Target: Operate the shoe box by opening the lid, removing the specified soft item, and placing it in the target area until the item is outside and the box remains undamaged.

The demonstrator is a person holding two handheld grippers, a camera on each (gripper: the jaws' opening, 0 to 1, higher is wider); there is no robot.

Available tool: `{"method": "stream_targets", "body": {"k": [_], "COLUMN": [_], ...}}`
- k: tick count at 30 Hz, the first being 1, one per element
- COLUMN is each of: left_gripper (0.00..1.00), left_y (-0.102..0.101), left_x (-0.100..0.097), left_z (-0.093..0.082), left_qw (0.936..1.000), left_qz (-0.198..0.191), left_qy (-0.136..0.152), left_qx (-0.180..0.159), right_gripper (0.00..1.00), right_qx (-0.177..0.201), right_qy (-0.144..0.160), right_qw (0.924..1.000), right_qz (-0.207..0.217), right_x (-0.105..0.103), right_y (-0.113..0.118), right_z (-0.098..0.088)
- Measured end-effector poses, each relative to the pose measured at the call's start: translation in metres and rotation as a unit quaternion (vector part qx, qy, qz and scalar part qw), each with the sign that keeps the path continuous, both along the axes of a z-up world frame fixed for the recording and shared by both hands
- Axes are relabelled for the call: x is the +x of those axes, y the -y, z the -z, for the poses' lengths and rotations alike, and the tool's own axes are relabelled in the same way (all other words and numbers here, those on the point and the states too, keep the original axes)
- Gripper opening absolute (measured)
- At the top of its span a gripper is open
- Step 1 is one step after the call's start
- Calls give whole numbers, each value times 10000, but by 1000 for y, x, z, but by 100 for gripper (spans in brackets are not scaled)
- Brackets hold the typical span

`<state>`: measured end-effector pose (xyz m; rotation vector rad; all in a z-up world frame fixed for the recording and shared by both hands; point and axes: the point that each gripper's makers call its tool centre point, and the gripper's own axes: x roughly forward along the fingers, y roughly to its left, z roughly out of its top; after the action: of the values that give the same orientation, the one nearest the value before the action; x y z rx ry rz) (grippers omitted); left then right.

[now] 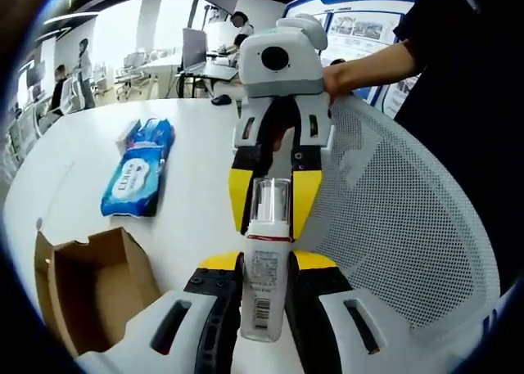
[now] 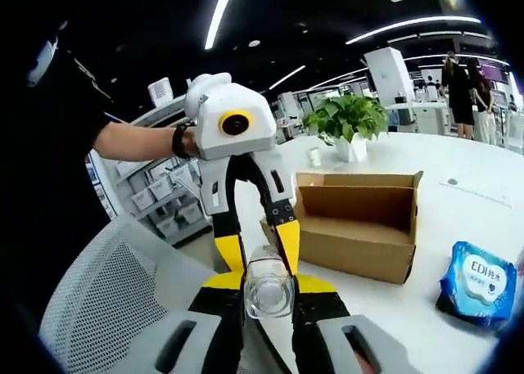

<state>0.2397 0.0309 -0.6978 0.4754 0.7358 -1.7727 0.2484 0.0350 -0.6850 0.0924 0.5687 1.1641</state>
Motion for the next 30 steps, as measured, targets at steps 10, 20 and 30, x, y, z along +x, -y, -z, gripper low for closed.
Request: {"method": "stream_targets", "body": {"k": [10,20,30], "left_gripper": [25,37,48], "left_y": [-4,-9,-16], "left_x": [2,18,50], "left_z": [-1,-12,-17], "left_qw": [10000,9975,9850], "left_qz": [-81,-673,-1658], "left_qy": [26,61,250], "left_qx": [19,-202,-396], "right_gripper": [17,17,17], "right_qx": [-12,-64,-183], "right_qy": [5,-27,-59], "right_qw": [10000,9999,9994], "right_qz": [4,108,295], "right_x": [0,5,16], "right_y": [1,13,35], "right_z": [0,2,4]}}
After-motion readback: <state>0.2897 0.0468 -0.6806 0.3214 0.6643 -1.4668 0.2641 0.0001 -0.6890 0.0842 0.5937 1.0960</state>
